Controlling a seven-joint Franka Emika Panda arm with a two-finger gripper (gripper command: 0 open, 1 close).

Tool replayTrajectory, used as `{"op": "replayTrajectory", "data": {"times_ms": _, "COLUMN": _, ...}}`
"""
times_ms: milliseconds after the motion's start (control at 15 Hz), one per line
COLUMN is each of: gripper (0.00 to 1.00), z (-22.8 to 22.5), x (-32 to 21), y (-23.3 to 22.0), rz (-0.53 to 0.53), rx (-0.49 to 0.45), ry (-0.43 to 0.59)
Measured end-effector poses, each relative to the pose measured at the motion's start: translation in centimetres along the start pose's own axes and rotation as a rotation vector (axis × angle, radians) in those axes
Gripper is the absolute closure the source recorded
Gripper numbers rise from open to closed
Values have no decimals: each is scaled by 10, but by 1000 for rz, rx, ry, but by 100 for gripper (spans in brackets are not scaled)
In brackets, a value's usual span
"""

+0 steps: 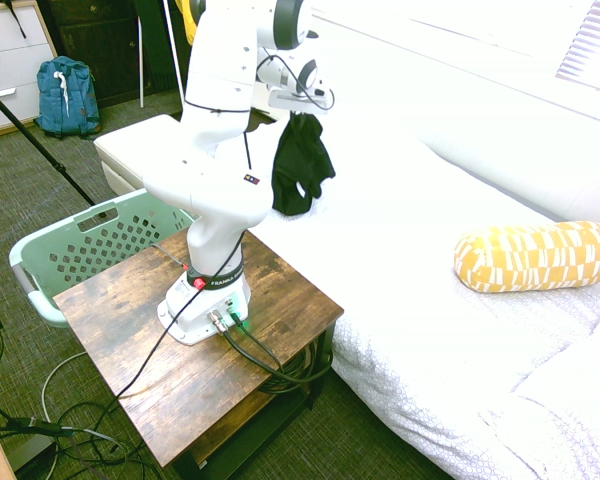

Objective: Put my clothes in the laundry bag

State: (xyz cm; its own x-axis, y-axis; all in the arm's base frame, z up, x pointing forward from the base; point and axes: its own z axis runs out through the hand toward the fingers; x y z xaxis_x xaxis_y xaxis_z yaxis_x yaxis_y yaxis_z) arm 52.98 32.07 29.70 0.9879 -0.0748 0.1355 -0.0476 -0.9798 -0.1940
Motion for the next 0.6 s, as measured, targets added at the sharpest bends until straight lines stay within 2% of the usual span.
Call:
{"op": "replayTrajectory", "data": {"times_ms": 333, "gripper": 100, "z": -92, "x": -117, "y": -70, "rz": -113, "rx": 74, "ry": 51}}
{"op": "replayTrajectory", "data": {"times_ms": 600, "gripper": 100, "z": -136, "x": -263, "y": -106, "rz": -212, "rx": 7, "ry": 28}}
